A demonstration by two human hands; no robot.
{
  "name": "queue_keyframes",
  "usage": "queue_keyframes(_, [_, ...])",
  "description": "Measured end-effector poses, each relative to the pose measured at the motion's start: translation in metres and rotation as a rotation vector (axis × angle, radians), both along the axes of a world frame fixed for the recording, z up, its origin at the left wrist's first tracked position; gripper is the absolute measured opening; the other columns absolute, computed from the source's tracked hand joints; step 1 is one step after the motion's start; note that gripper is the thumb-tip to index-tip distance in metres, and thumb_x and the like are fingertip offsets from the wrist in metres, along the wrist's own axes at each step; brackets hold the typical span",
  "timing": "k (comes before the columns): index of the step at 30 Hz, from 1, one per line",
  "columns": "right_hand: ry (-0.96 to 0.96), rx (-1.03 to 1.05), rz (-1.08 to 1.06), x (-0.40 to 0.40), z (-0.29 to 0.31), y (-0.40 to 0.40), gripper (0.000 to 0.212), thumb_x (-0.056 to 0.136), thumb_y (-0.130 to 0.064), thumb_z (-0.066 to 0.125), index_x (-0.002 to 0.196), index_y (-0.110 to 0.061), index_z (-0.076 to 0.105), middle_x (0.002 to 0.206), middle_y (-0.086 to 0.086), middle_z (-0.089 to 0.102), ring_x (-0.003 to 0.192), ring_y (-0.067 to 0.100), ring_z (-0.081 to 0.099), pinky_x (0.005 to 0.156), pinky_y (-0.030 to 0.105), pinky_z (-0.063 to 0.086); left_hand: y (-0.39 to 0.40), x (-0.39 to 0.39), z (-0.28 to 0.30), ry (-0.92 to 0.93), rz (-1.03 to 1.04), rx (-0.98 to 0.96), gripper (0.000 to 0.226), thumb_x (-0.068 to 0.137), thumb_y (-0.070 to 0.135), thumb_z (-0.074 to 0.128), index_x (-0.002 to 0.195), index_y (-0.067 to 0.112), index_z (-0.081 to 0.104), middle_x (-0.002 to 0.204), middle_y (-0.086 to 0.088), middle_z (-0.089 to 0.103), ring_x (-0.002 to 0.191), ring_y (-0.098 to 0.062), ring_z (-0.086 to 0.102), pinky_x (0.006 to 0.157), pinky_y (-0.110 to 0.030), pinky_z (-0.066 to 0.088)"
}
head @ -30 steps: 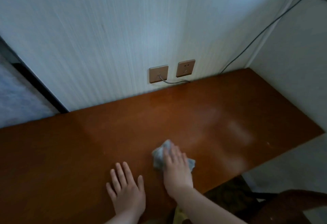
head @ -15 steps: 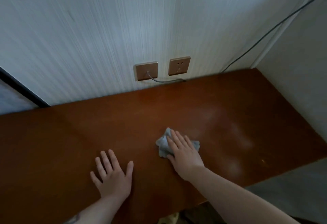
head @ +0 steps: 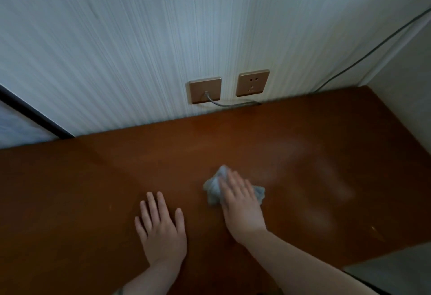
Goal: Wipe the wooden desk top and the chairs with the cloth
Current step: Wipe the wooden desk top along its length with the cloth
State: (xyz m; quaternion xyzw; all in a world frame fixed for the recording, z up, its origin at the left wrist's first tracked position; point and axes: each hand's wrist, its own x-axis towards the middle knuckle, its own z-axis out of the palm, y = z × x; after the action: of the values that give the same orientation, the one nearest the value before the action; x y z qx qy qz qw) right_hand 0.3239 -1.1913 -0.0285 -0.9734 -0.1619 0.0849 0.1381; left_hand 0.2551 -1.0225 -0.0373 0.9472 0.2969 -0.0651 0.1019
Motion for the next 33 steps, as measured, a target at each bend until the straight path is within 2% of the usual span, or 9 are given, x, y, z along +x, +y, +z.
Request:
queue_keyframes(4, [0.069, -0.023, 0.502, 0.01, -0.006, -0.048, 0.056, 0.099, -0.039, 0.024, 0.153, -0.033, 0.01, 0.161, -0.012, 0.001, 0.147, 0.007, -0.003, 0.117, 0.031, -0.004, 0.026, 0.035, -0.001, -0.013, -0.032, -0.042, 0.066, 0.098, 0.052, 0.011, 0.154, 0.02, 0.003, 0.16, 0.0, -0.01, 0.148, -0.02, -0.011, 0.119, -0.041, -0.004])
queue_keyframes(8, [0.001, -0.036, 0.038, 0.058, -0.001, -0.034, 0.057, 0.103, -0.033, 0.034, 0.153, -0.03, 0.009, 0.16, -0.009, 0.001, 0.147, 0.008, -0.003, 0.119, 0.028, -0.005, 0.06, 0.074, -0.002, -0.036, 0.016, -0.009, 0.065, 0.099, 0.046, 0.028, 0.154, 0.018, 0.005, 0.162, -0.002, -0.006, 0.148, -0.021, -0.01, 0.118, -0.042, -0.004])
queue_keyframes(11, [-0.004, -0.008, -0.233, 0.084, 0.006, 0.033, 0.059, 0.103, -0.029, 0.032, 0.154, -0.014, 0.007, 0.161, 0.002, -0.003, 0.148, 0.015, -0.004, 0.119, 0.031, -0.005, 0.077, 0.093, -0.008, -0.038, -0.006, -0.009, 0.065, 0.099, 0.044, 0.032, 0.155, 0.018, 0.009, 0.162, -0.002, 0.0, 0.148, -0.021, -0.006, 0.118, -0.043, -0.003])
queue_keyframes(14, [0.003, 0.051, 0.018, 0.08, 0.001, 0.075, 0.062, 0.1, -0.021, 0.043, 0.153, -0.01, 0.013, 0.16, 0.004, 0.001, 0.148, 0.018, 0.005, 0.119, 0.033, 0.002, 0.082, 0.1, -0.015, -0.065, -0.04, 0.011, 0.063, 0.098, 0.045, 0.028, 0.154, 0.02, 0.014, 0.161, 0.001, 0.006, 0.149, -0.018, 0.001, 0.118, -0.043, -0.001])
queue_keyframes(18, [0.051, 0.073, 0.419, 0.095, -0.006, 0.038, 0.058, 0.101, -0.022, 0.039, 0.153, -0.027, 0.012, 0.158, -0.01, 0.001, 0.145, 0.005, -0.002, 0.12, 0.032, 0.002, 0.081, 0.097, -0.017, -0.087, -0.028, 0.024, 0.069, 0.091, 0.049, 0.021, 0.152, 0.019, 0.023, 0.16, 0.0, 0.018, 0.148, -0.018, 0.009, 0.118, -0.044, 0.005])
queue_keyframes(21, [0.004, 0.047, 0.198, 0.13, -0.009, 0.03, 0.062, 0.1, -0.018, 0.04, 0.154, -0.029, 0.011, 0.159, -0.004, 0.01, 0.147, 0.011, 0.008, 0.121, 0.033, 0.008, 0.081, 0.097, -0.016, -0.066, -0.037, 0.044, 0.069, 0.091, 0.05, 0.011, 0.154, 0.021, 0.014, 0.161, 0.002, 0.011, 0.148, -0.016, 0.002, 0.119, -0.044, 0.003])
queue_keyframes(25, [-0.075, 0.072, -0.253, 0.152, -0.012, 0.118, 0.058, 0.096, -0.015, 0.042, 0.152, -0.02, 0.025, 0.16, 0.007, 0.015, 0.148, 0.023, 0.011, 0.121, 0.037, 0.005, 0.081, 0.099, -0.015, -0.041, -0.041, 0.051, 0.069, 0.09, 0.051, 0.005, 0.153, 0.023, 0.004, 0.162, 0.004, 0.0, 0.148, -0.015, -0.006, 0.12, -0.042, -0.002])
queue_keyframes(30, [0.081, 0.147, 0.439, 0.145, -0.003, 0.178, 0.056, 0.098, -0.016, 0.044, 0.151, -0.025, 0.028, 0.161, -0.004, 0.013, 0.147, 0.013, 0.007, 0.118, 0.029, -0.003, 0.081, 0.1, -0.015, -0.03, -0.039, 0.04, 0.072, 0.09, 0.052, 0.003, 0.154, 0.021, 0.01, 0.162, 0.004, 0.002, 0.148, -0.015, -0.005, 0.119, -0.042, -0.002])
queue_keyframes(33, [-0.013, 0.187, 0.363, 0.167, -0.009, 0.135, 0.06, 0.091, -0.008, 0.055, 0.147, -0.019, 0.038, 0.156, 0.0, 0.029, 0.144, 0.018, 0.023, 0.12, 0.036, 0.012, 0.08, 0.099, -0.015, -0.027, -0.041, 0.05, 0.07, 0.091, 0.051, 0.008, 0.154, 0.021, 0.01, 0.162, 0.003, 0.005, 0.148, -0.015, -0.002, 0.12, -0.043, 0.001])
